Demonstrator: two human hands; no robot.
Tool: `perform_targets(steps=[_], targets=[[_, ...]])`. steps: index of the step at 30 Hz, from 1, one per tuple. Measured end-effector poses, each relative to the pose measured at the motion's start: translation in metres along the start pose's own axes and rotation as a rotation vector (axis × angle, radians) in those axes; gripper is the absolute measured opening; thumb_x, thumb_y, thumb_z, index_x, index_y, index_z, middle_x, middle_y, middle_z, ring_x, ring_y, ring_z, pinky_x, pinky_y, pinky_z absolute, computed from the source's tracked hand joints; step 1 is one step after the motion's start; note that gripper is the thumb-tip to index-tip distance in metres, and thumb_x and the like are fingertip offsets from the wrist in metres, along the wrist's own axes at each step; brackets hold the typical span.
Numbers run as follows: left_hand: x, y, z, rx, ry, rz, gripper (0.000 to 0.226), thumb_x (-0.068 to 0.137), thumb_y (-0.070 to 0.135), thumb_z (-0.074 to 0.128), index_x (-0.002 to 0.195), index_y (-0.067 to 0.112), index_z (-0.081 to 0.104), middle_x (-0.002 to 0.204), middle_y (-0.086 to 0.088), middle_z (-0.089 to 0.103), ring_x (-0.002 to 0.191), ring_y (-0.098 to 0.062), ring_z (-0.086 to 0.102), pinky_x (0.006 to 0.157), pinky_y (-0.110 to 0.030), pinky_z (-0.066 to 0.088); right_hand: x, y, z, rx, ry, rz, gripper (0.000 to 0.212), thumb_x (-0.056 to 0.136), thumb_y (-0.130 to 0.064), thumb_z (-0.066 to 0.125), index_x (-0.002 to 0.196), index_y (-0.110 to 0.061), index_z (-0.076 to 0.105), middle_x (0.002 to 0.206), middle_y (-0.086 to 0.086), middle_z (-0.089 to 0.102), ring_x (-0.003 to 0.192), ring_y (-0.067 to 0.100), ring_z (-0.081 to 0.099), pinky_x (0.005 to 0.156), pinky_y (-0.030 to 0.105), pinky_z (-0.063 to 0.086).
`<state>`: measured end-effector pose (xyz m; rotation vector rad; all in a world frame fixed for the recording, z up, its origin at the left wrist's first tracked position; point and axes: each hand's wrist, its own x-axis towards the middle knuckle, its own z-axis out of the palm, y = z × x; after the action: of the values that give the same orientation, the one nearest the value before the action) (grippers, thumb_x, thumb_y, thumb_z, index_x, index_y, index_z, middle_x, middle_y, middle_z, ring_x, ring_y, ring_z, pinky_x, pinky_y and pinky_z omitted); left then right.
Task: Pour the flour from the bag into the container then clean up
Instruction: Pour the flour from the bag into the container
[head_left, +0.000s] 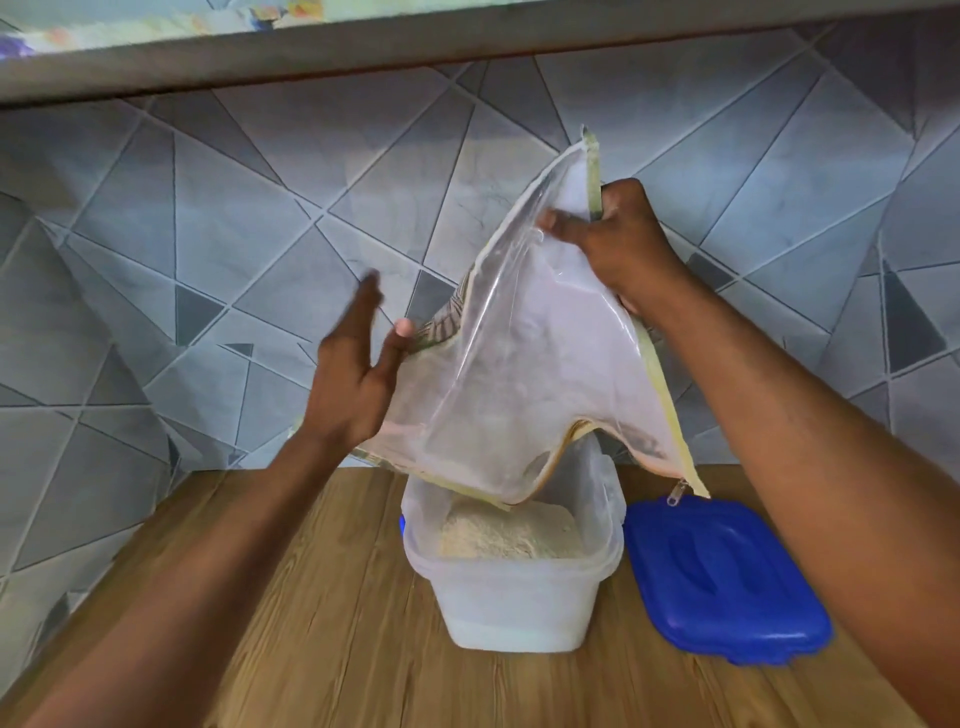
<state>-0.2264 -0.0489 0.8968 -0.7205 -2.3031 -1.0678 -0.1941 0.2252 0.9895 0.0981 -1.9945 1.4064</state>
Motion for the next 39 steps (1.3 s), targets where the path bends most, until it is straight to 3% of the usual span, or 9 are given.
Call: perform_targets(steps=[5,10,15,20,23,28,32,37,39], targets=[[-0.008,0.012,-0.005,0.203,-0.222,0.206,0.079,0.092,0.077,0.026,0.154,0.029,0.038,0.16,0.012,0.038,0.148,-0.011,0.036,0.116,-0.026,0.03,0.005,-0.001,0.007,-0.002,0.018,0.032,0.048,0.08,-0.036,0.082,0.074,-0.019,0.038,0.07,-0.002,0.031,0.058,0.01,0.034,0.052,0.023,0.03],[-0.005,0.009,-0.016,0.104,-0.252,0.074,0.068,0.095,0.073,0.032,0.152,0.037,0.04,0.157,0.008,0.045,0.147,-0.015,0.04,0.121,-0.047,0.034,0.008,-0.005,0.012,0.056,0.027,0.051,0.036,0.081,-0.029,0.082,0.076,-0.013,0.05,0.063,-0.009,0.044,0.052,0.003,0.044,0.05,0.018,0.036],[-0.007,0.018,-0.023,0.369,-0.136,0.165,0.078,0.097,0.064,0.031,0.161,0.021,0.02,0.166,-0.002,0.028,0.151,-0.03,0.031,0.122,-0.052,0.026,0.007,-0.016,0.01,0.117,0.08,0.071,0.027,0.083,-0.023,0.081,0.075,-0.013,0.058,0.062,-0.007,0.053,0.052,0.004,0.051,0.052,0.019,0.041],[-0.009,0.002,-0.034,0.386,0.333,0.264,0.074,0.098,0.043,0.038,0.156,-0.001,0.025,0.165,-0.019,0.023,0.155,-0.034,0.02,0.124,-0.055,0.023,0.004,-0.022,0.005,0.177,0.107,0.088,0.025,0.084,-0.024,0.081,0.089,-0.008,0.062,0.08,0.01,0.056,0.07,0.017,0.058,0.061,0.027,0.046],[-0.013,-0.005,-0.026,0.624,-0.101,0.3,0.086,0.097,0.071,0.014,0.157,0.011,0.031,0.162,-0.009,0.036,0.147,-0.028,0.039,0.125,-0.051,0.019,0.004,-0.023,0.006,0.175,0.116,0.117,0.027,0.084,-0.021,0.081,0.078,-0.012,0.055,0.072,0.003,0.056,0.055,0.005,0.058,0.054,0.019,0.046],[-0.018,0.004,-0.023,0.404,0.232,0.261,0.086,0.096,0.063,0.023,0.158,0.004,0.022,0.167,-0.011,0.022,0.155,-0.027,0.023,0.126,-0.048,0.022,0.003,-0.025,0.012,0.106,0.127,0.133,0.038,0.086,-0.022,0.079,0.072,-0.019,0.044,0.068,-0.004,0.046,0.051,0.002,0.046,0.049,0.018,0.04],[-0.021,0.01,-0.008,0.541,-0.192,0.301,0.084,0.094,0.075,0.011,0.16,0.024,0.024,0.167,0.001,0.025,0.151,-0.023,0.033,0.127,-0.044,0.019,0.004,-0.031,0.012,0.14,0.154,0.135,0.033,0.085,-0.022,0.08,0.075,-0.015,0.049,0.071,0.001,0.048,0.052,0.004,0.049,0.051,0.019,0.041],[-0.026,0.011,-0.009,0.34,0.306,0.204,0.085,0.097,0.061,0.025,0.158,0.001,0.022,0.168,-0.016,0.016,0.157,-0.028,0.014,0.128,-0.049,0.014,0.002,-0.027,0.012,0.167,0.143,0.144,0.029,0.084,-0.026,0.081,0.084,-0.011,0.056,0.081,0.008,0.054,0.067,0.015,0.057,0.057,0.025,0.046],[-0.025,0.01,-0.009,0.416,0.23,0.218,0.085,0.097,0.062,0.026,0.158,0.002,0.023,0.167,-0.016,0.016,0.157,-0.03,0.013,0.128,-0.05,0.011,0.0,-0.025,0.01,0.169,0.145,0.152,0.028,0.083,-0.028,0.081,0.087,-0.01,0.059,0.079,0.007,0.057,0.066,0.015,0.059,0.058,0.027,0.048]])
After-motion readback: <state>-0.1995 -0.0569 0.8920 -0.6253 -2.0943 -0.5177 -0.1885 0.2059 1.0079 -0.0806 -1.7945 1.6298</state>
